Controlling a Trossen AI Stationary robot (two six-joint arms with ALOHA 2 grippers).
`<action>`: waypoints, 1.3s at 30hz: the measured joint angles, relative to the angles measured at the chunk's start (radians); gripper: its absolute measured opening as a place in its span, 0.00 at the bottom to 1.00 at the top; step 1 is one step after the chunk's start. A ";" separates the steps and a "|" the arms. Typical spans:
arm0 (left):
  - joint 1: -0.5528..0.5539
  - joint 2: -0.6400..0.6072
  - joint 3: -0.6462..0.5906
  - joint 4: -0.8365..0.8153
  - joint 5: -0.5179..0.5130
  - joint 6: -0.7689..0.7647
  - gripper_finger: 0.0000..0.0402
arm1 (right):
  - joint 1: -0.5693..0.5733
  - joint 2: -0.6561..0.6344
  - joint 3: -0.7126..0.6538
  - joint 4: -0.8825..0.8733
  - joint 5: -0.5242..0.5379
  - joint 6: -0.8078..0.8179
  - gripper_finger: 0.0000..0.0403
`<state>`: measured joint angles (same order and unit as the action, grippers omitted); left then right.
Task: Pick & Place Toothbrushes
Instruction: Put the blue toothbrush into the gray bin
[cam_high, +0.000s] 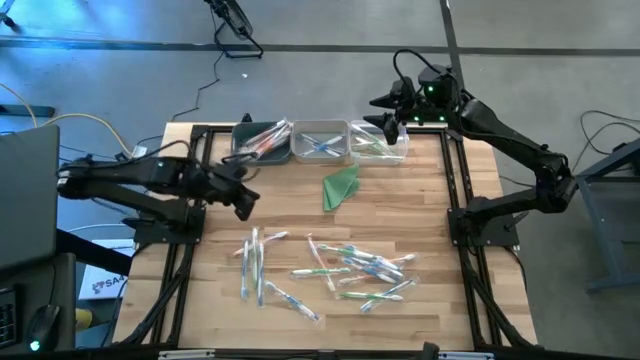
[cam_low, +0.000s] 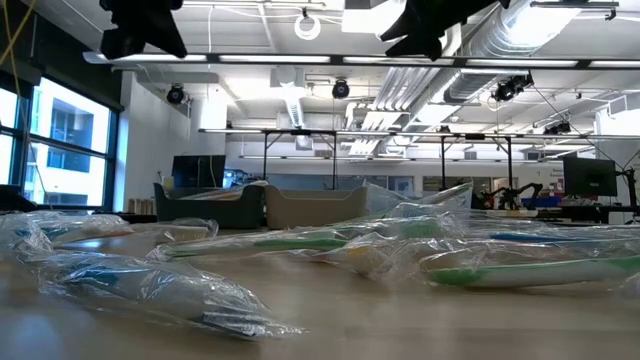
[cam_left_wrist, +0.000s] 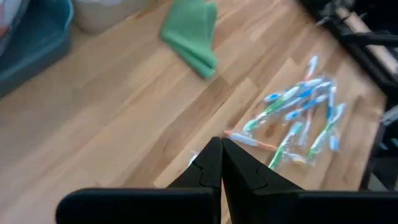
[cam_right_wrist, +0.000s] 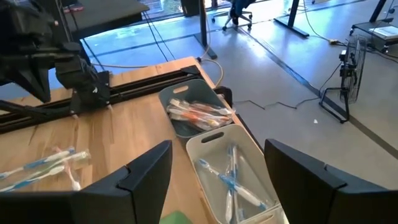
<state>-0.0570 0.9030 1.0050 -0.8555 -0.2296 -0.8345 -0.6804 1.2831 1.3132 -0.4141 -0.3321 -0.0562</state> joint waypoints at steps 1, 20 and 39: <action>-0.008 0.016 0.000 0.000 -0.006 -0.026 0.00 | 0.000 0.000 0.000 -0.001 0.000 0.000 0.61; -0.262 0.224 0.000 -0.027 0.019 -0.713 0.00 | 0.000 0.000 0.000 -0.001 0.106 -0.079 0.61; -0.319 0.227 0.000 -0.128 0.190 -1.036 0.00 | 0.000 0.000 0.000 -0.001 0.106 -0.080 0.61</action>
<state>-0.3756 1.1297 1.0054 -0.9831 -0.0401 -1.8706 -0.6804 1.2831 1.3132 -0.4149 -0.2264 -0.1360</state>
